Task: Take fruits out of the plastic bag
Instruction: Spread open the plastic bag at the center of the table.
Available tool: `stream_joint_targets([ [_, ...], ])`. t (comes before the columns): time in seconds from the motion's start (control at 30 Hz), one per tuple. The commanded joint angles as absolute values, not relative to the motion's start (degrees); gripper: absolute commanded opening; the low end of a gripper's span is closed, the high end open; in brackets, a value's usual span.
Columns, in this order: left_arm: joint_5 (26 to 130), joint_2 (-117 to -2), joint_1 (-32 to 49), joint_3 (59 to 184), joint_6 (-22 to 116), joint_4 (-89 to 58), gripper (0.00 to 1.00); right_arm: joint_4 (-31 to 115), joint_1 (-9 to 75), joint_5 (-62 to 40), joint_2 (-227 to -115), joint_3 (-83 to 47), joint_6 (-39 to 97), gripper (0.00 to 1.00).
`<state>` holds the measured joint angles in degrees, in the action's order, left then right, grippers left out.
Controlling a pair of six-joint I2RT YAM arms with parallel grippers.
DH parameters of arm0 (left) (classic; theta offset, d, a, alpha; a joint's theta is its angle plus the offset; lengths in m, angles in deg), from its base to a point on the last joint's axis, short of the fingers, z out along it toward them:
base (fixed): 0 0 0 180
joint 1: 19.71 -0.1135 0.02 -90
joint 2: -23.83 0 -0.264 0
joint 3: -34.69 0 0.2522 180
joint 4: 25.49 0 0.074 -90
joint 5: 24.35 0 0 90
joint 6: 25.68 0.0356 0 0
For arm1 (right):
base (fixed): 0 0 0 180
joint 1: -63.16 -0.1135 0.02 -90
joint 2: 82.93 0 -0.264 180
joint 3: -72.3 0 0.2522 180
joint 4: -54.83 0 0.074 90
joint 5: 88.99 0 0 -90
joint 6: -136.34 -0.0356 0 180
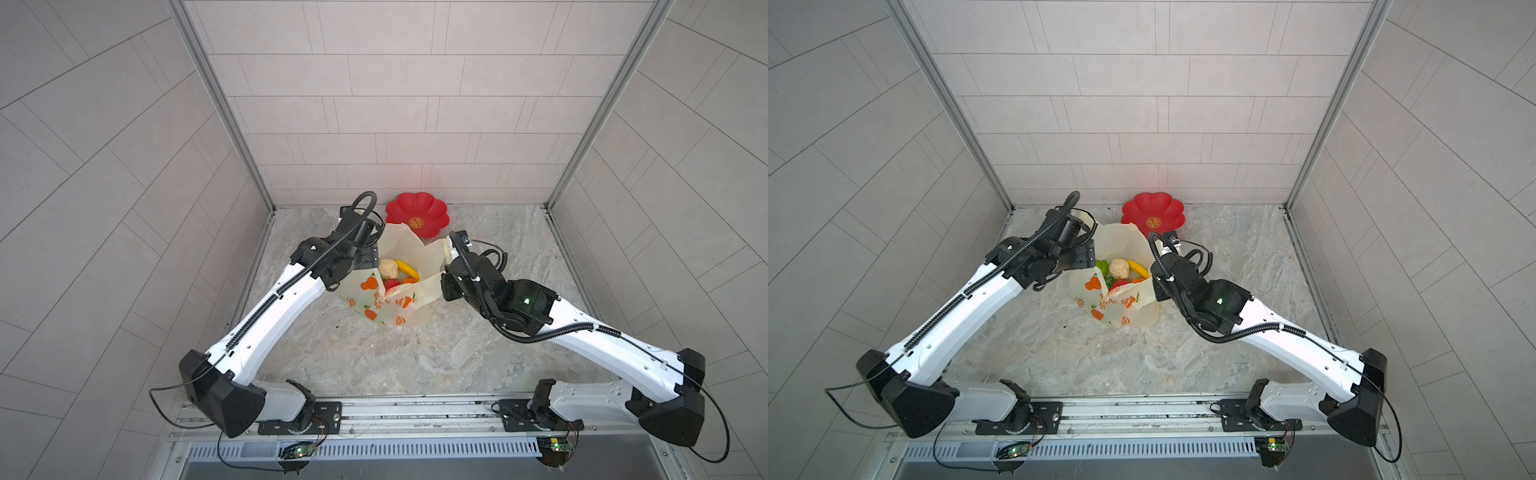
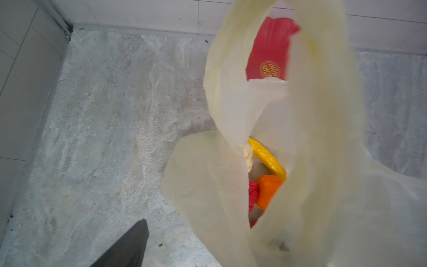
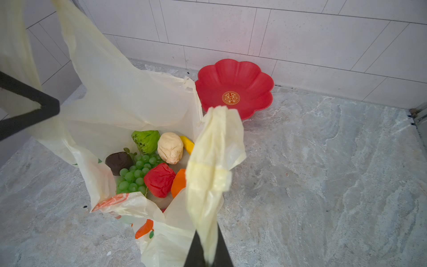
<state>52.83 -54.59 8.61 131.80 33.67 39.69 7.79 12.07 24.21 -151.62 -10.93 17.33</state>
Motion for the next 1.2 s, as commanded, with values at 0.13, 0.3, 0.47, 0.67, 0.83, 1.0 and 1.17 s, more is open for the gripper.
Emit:
stream_joint_targets([
  [0.13, 64.0, -49.3, 6.5, 124.4, 30.7, 33.6, 0.31, 7.1, 21.1, 19.6, -144.5, -7.6, 17.4, 0.06],
  [0.3, 66.4, -37.8, 6.5, 112.3, 28.6, 26.0, 0.2, 8.2, 24.0, 17.9, -140.2, -4.1, 16.8, 0.05],
  [0.47, 64.9, -30.3, 6.2, 103.9, 26.3, 23.1, 0.18, 13.3, 24.0, 14.3, -137.2, 3.1, 13.3, 0.05],
  [0.67, 76.5, -32.4, -4.2, 94.3, 23.1, 19.5, 0.25, 18.3, 24.0, 10.2, -138.1, 12.5, 7.4, 0.03],
  [0.83, 78.0, -39.9, -6.7, 98.0, 27.0, 27.4, 0.38, 20.9, 23.9, 6.2, -141.3, 15.9, 5.0, 0.01],
  [1.0, 73.9, -34.5, -6.5, 101.2, 30.1, 32.8, 0.72, 20.9, 23.2, 6.1, -141.6, 15.5, 5.5, 0.0],
  [1.17, 65.6, -30.1, -5.9, 108.9, 32.7, 43.3, 0.88, 19.5, 22.9, 7.1, -140.9, 14.2, 6.9, 0.0],
])
